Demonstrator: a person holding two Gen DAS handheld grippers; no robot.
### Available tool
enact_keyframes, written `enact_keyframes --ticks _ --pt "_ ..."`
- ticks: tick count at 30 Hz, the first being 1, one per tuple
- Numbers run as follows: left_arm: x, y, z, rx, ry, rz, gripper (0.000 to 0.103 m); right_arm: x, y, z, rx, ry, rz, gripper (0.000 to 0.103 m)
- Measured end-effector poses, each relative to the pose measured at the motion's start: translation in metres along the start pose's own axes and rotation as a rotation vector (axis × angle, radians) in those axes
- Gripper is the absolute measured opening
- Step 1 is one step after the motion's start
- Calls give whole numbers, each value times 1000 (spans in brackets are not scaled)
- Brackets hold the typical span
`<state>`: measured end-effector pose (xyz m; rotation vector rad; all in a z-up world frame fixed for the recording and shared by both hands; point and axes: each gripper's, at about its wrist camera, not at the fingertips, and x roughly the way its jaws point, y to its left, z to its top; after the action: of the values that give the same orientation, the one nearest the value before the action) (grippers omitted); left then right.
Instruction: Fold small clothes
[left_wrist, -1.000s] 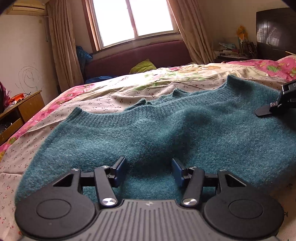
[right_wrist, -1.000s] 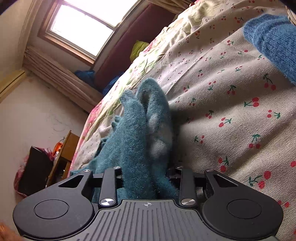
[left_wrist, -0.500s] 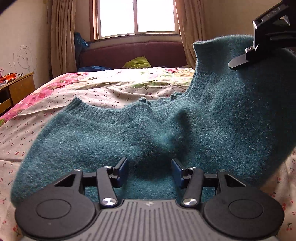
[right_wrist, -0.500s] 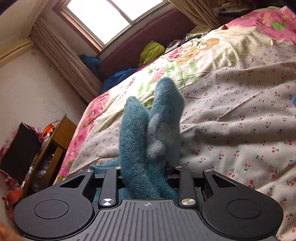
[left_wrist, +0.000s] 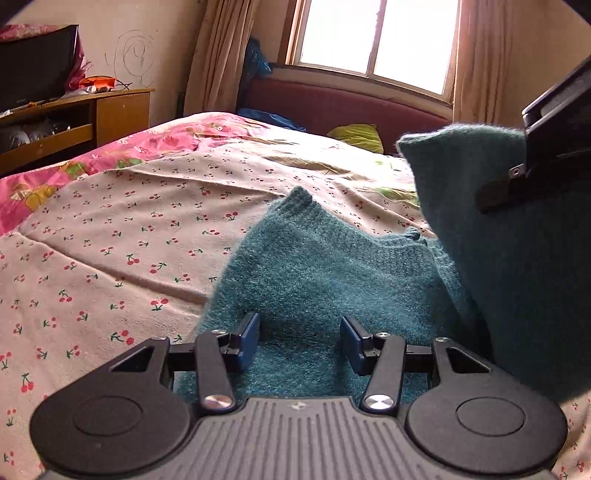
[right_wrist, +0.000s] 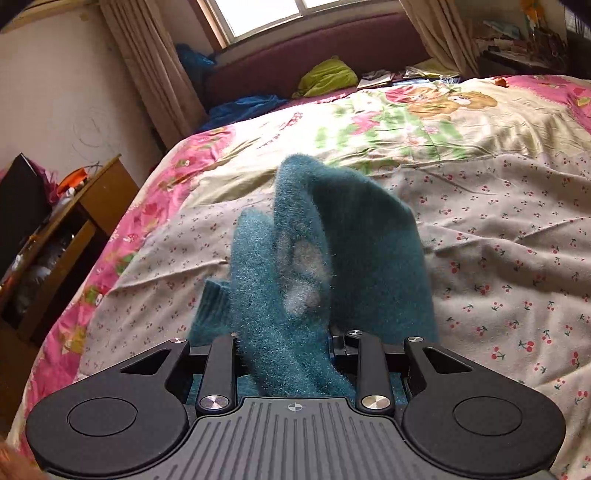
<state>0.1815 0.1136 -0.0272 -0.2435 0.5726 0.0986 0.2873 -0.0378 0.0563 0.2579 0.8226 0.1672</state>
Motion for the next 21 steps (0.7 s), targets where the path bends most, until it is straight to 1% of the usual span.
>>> enact_keyframes --ticks 2,4,7,9,10,12,14,16,17,19,20,21 --pt "0 8 0 -45 17 -27 61 15 16 -6 -13 30 -2 27" --pt "4 14 -2 -69 35 -38 61 27 33 -11 -27 56 1 27" --pt "6 18 -4 -101 45 -51 60 40 58 -19 -92 79 -16 27" --pt "8 22 -4 -119 51 -58 56 46 68 -23 -122 90 -28 27" --pt "9 24 -5 -126 55 -60 55 48 75 -26 -154 92 -37 27" --pt "9 28 -4 -144 61 -71 55 53 83 -29 -212 123 -46 28" --pt "9 31 -4 -160 66 -85 55 52 84 -30 -202 118 -42 30" --pt "6 37 -3 -193 66 -106 55 50 81 -29 -187 125 -23 30" --pt "4 39 -2 -209 67 -118 56 49 78 -27 -172 132 -8 32" --pt "-2 45 -2 -243 70 -145 56 43 73 -24 -133 151 46 40" --pt "-7 48 -2 -256 72 -157 57 39 70 -23 -125 160 85 45" --pt "-13 51 -3 -263 69 -164 57 35 68 -23 -119 166 117 48"
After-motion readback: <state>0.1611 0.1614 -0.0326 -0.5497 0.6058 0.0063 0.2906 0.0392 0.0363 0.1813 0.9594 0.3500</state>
